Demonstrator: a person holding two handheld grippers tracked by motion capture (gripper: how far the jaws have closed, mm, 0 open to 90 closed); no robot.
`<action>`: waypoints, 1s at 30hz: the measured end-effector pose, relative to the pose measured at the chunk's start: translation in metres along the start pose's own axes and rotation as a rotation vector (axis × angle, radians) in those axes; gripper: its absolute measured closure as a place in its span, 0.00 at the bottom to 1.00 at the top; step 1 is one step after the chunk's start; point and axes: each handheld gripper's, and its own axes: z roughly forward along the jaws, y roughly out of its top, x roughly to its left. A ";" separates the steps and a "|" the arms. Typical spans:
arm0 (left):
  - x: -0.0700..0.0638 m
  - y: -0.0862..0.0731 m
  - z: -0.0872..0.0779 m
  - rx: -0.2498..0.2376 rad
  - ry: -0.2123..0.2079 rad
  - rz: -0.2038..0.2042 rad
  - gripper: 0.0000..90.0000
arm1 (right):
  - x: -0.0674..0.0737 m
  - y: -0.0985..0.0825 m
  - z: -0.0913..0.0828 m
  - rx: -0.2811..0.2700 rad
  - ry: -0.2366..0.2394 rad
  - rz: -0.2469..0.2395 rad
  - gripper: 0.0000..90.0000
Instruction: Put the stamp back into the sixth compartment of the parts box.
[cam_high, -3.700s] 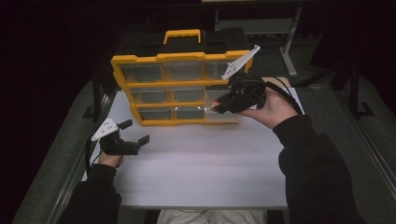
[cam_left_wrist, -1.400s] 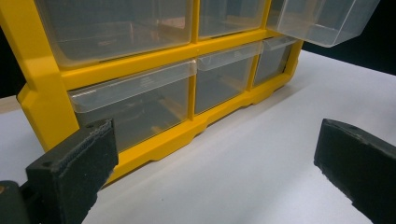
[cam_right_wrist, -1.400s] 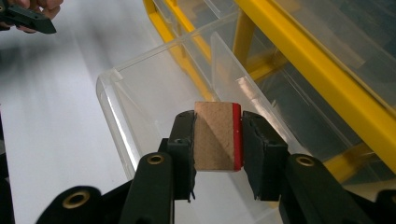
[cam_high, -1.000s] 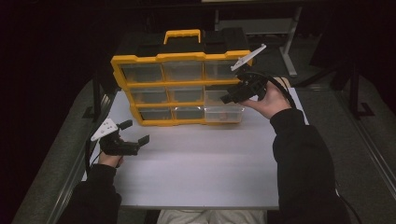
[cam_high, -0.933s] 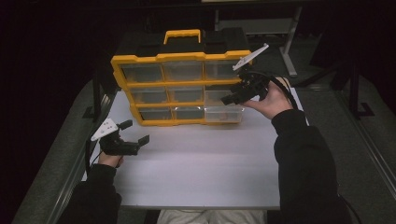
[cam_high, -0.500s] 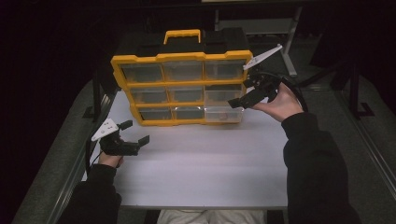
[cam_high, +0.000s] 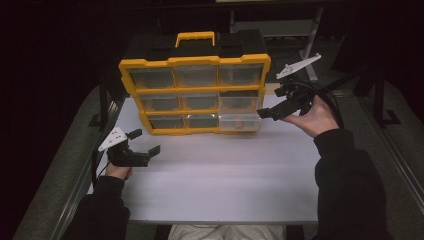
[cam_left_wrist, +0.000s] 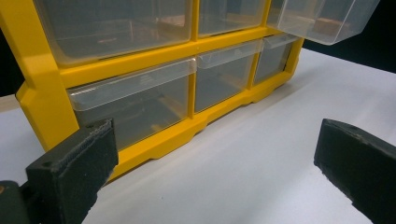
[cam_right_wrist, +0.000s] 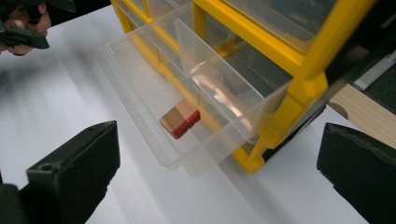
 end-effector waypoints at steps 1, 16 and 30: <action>0.000 0.000 0.000 0.000 0.000 0.000 0.00 | -0.001 -0.002 -0.001 -0.005 0.000 0.005 0.00; 0.000 0.000 0.000 0.009 0.004 0.004 0.00 | -0.009 -0.034 -0.005 -0.010 -0.016 0.050 0.00; 0.000 -0.001 0.001 0.013 0.004 0.008 0.00 | -0.008 -0.067 -0.003 -0.026 0.001 0.077 0.00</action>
